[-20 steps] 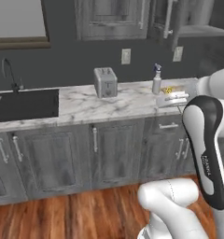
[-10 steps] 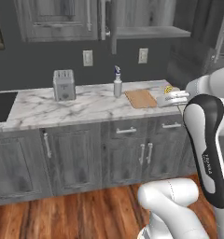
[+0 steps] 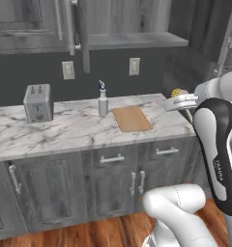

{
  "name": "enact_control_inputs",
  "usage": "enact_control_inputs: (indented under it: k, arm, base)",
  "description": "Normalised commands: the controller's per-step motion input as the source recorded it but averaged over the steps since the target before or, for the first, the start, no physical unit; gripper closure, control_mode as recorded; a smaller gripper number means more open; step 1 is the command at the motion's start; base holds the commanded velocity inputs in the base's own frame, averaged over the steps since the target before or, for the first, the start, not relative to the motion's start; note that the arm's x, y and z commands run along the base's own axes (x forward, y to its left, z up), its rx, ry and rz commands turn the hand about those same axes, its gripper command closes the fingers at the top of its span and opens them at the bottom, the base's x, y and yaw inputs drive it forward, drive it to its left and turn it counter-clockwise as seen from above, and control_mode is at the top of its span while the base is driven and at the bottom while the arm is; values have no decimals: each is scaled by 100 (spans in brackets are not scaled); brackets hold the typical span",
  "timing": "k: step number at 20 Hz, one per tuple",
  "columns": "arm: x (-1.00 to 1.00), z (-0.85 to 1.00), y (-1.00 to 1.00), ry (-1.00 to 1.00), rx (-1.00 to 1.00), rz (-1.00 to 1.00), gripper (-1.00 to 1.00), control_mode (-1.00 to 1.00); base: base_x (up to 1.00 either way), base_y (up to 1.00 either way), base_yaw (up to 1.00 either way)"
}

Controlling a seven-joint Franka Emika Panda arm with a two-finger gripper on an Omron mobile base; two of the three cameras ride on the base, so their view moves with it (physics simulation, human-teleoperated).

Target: Grab the spray bottle from the cabinet, then place it next to the cutting board for sanitizing. Then grab the dish brush from the countertop next to the sink and place it next to the cutting board.

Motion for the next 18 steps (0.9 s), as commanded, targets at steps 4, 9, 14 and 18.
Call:
enact_control_inputs:
  k: [4, 9, 14, 18]
  arm:
    - [0, 0, 0, 0, 0, 0, 100, 100]
    - [0, 0, 0, 0, 0, 0, 100, 100]
    - [0, 0, 0, 0, 0, 0, 100, 100]
    - [0, 0, 0, 0, 0, 0, 100, 100]
  base:
    - [100, -27, -4]
    - [100, -10, -3]
    - [67, -24, 0]
    - [32, -18, -1]
